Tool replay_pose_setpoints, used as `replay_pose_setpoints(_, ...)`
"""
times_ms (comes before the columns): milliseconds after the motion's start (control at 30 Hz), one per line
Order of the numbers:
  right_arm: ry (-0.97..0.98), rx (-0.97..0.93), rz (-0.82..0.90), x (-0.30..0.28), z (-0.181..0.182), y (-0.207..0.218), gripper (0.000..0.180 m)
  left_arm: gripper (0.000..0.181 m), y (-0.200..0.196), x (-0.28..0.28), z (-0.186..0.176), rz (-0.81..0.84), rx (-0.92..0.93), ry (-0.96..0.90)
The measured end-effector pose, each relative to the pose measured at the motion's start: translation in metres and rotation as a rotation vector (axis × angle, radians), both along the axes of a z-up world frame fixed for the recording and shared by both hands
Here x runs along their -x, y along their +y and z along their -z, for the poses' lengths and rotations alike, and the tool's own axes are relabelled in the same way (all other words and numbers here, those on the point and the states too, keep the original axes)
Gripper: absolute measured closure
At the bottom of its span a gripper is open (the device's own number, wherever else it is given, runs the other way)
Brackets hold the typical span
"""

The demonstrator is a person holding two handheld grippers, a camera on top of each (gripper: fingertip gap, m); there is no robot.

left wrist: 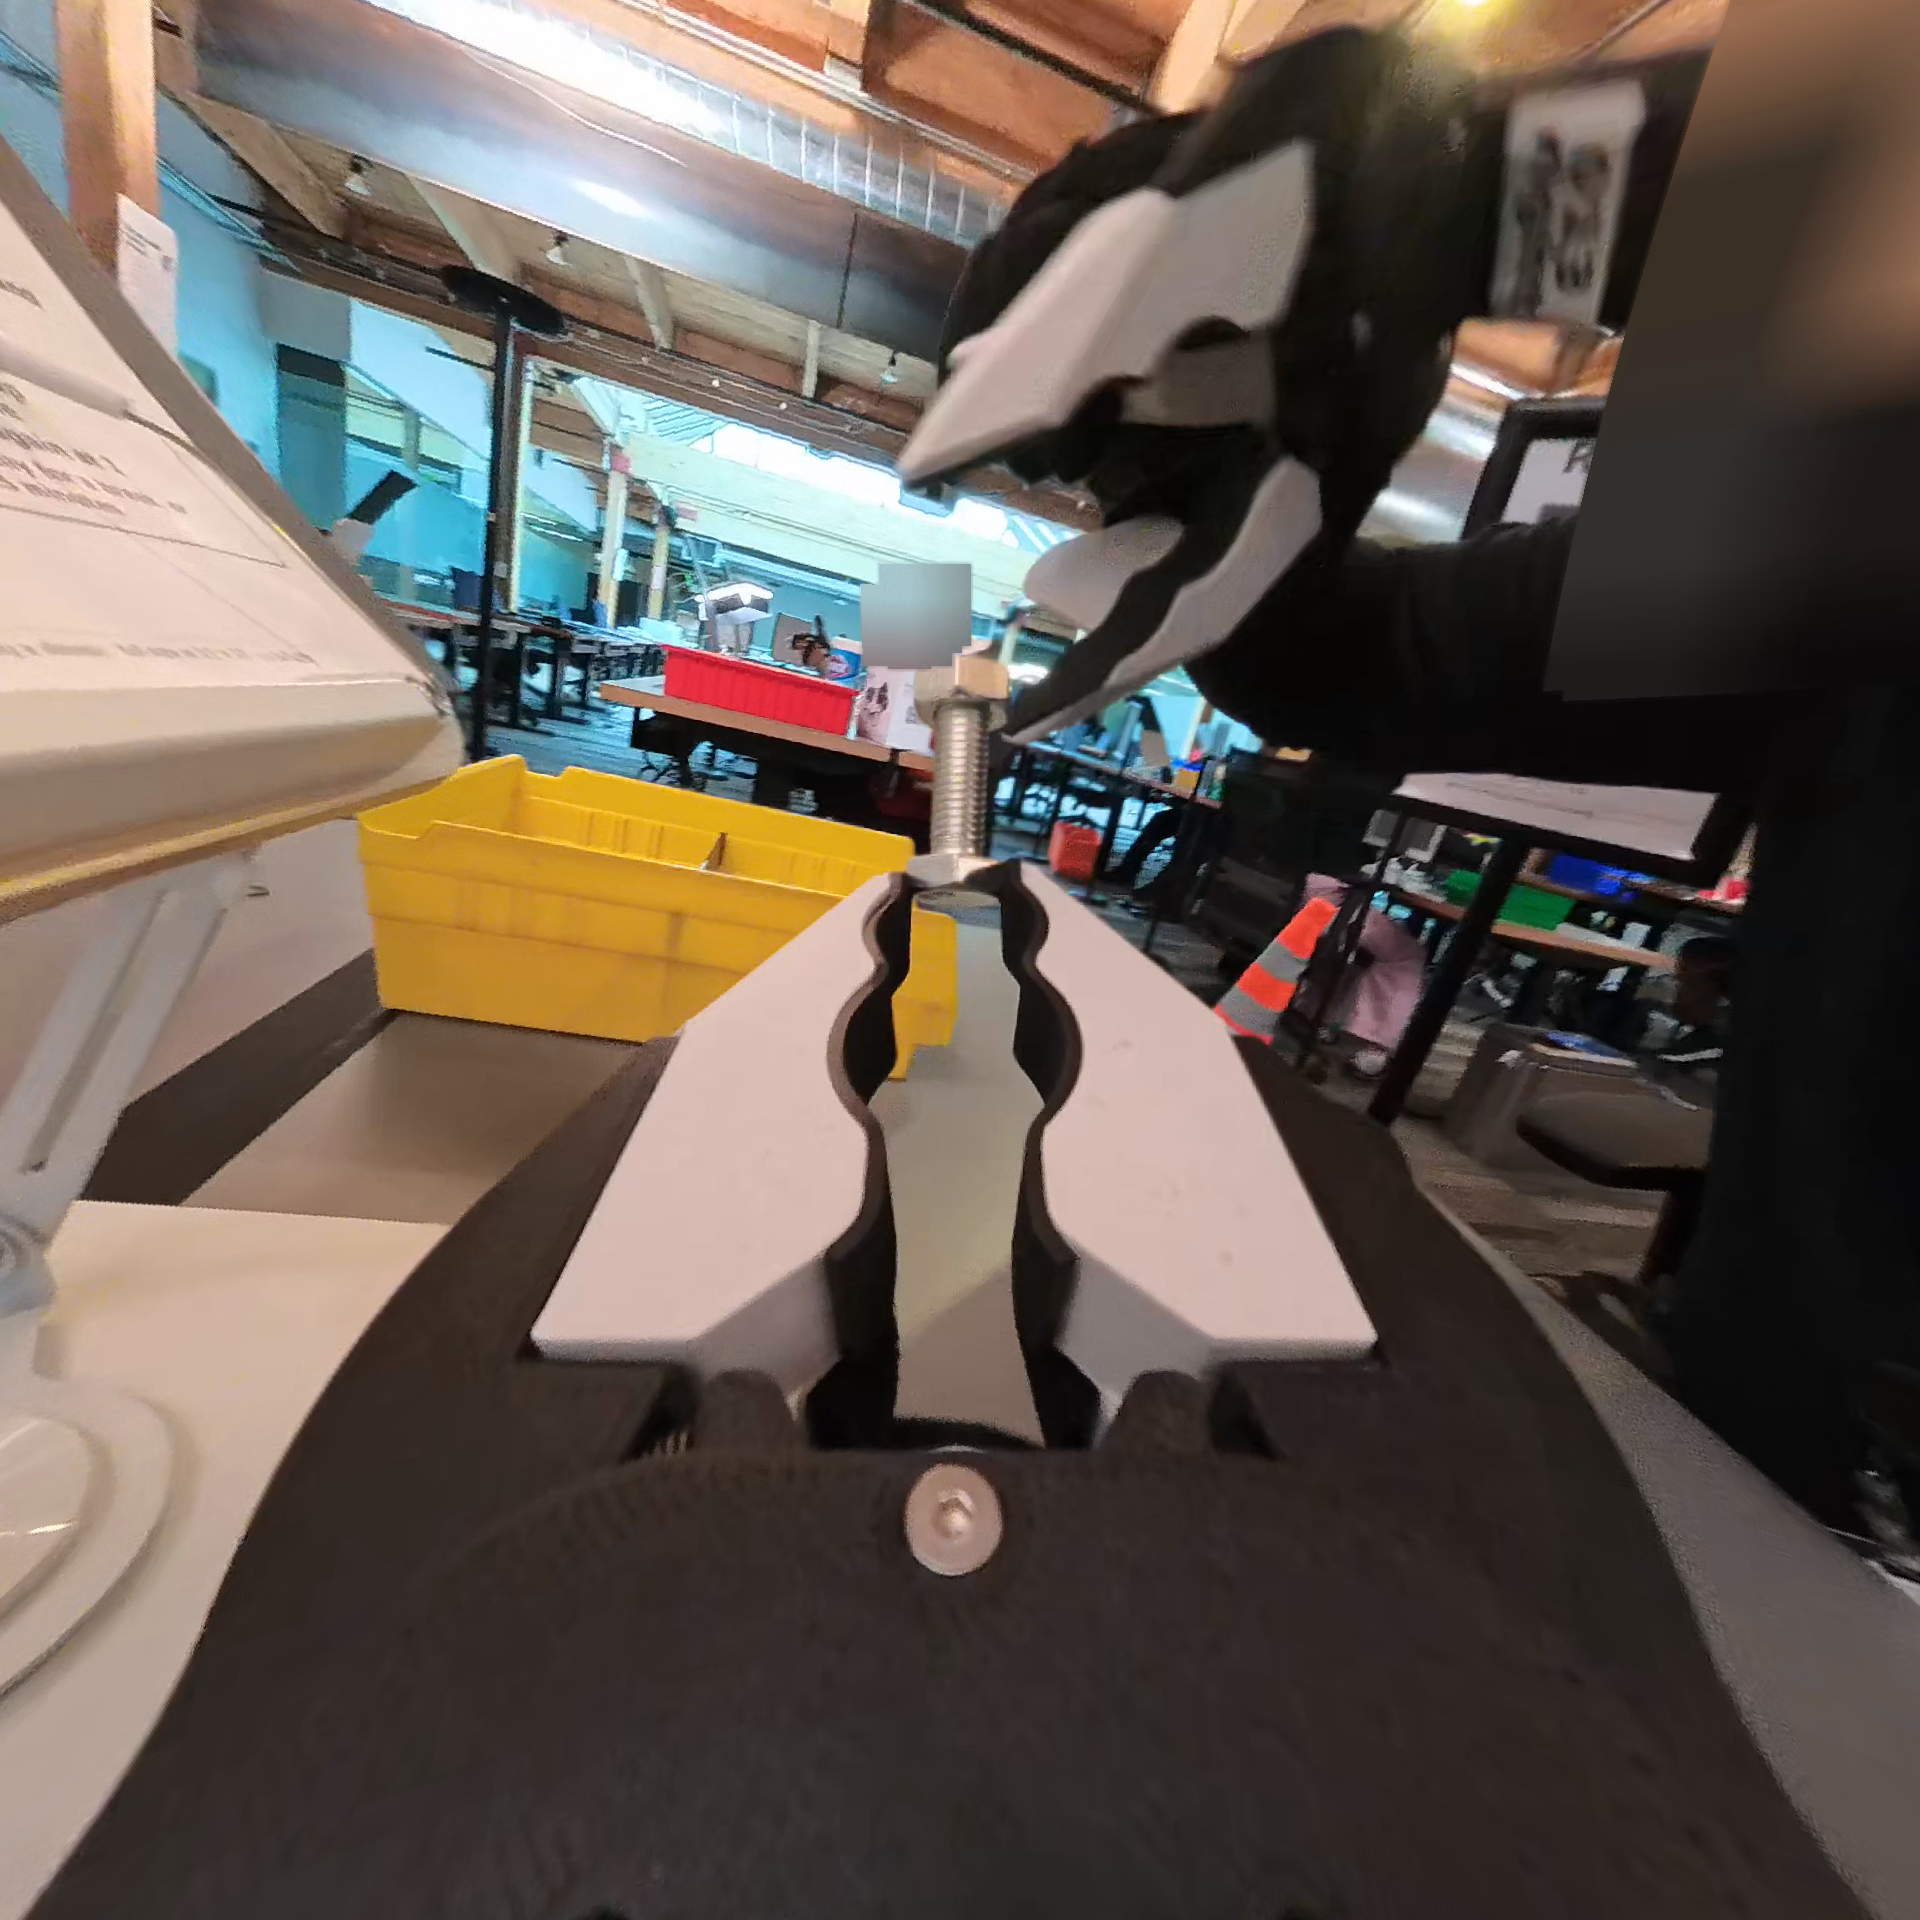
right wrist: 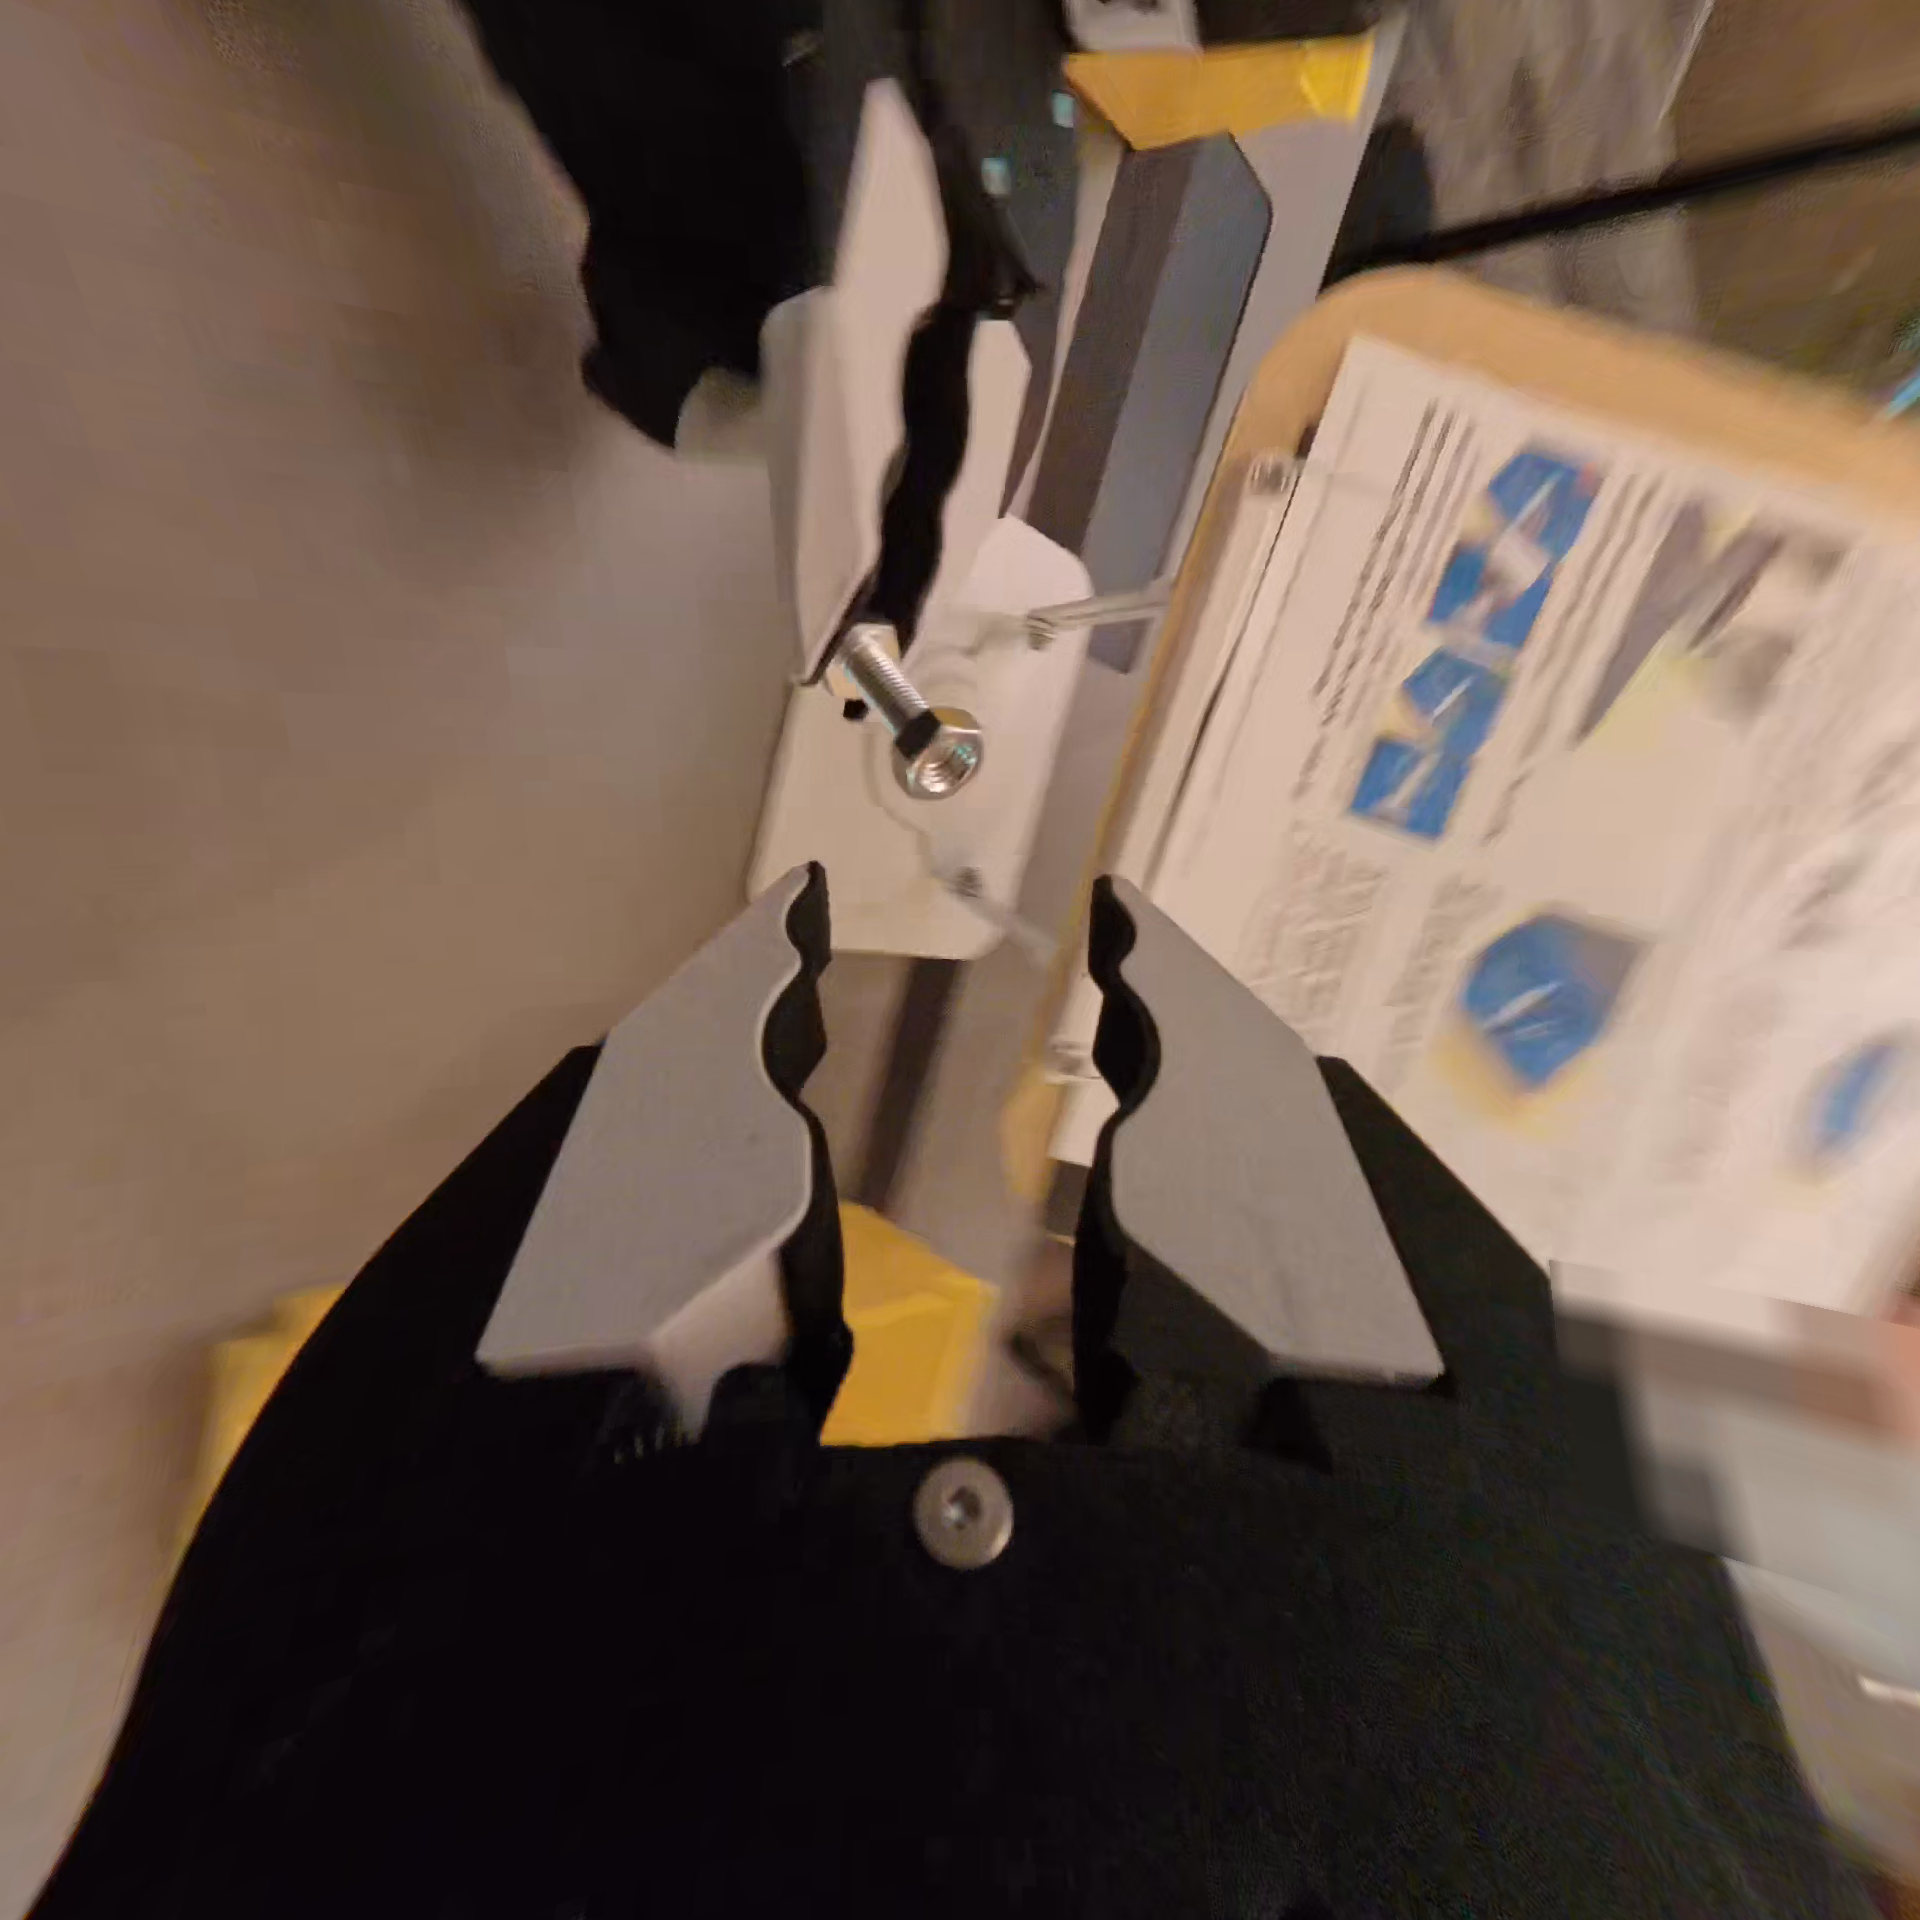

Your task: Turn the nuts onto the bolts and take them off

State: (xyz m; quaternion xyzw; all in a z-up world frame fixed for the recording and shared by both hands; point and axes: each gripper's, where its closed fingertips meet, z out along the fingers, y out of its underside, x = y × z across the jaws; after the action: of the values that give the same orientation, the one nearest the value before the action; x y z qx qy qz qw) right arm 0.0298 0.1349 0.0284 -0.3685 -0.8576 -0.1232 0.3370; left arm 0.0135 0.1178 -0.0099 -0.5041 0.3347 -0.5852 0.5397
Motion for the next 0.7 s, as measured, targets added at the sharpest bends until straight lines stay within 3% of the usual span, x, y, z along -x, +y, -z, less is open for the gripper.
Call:
replay_pose_setpoints(167,0.279,0.767,0.346,0.001,0.007,-0.006,0.134,0.165,0.001,-0.009,0.007,-0.071,-0.068,0.116)
replay_pose_setpoints(300,0.335,1.061,0.468,0.0,0.022,-0.009,0.135,0.165,0.002,-0.014,0.007,-0.107,-0.1,0.151)
replay_pose_setpoints(500,0.378,1.201,0.463,0.003,0.024,-0.013,0.162,0.165,0.002,-0.019,0.009,-0.115,-0.115,0.177)
replay_pose_setpoints(700,0.336,1.11,0.371,0.001,0.027,-0.015,0.164,0.165,0.002,-0.02,0.011,-0.105,-0.104,0.181)
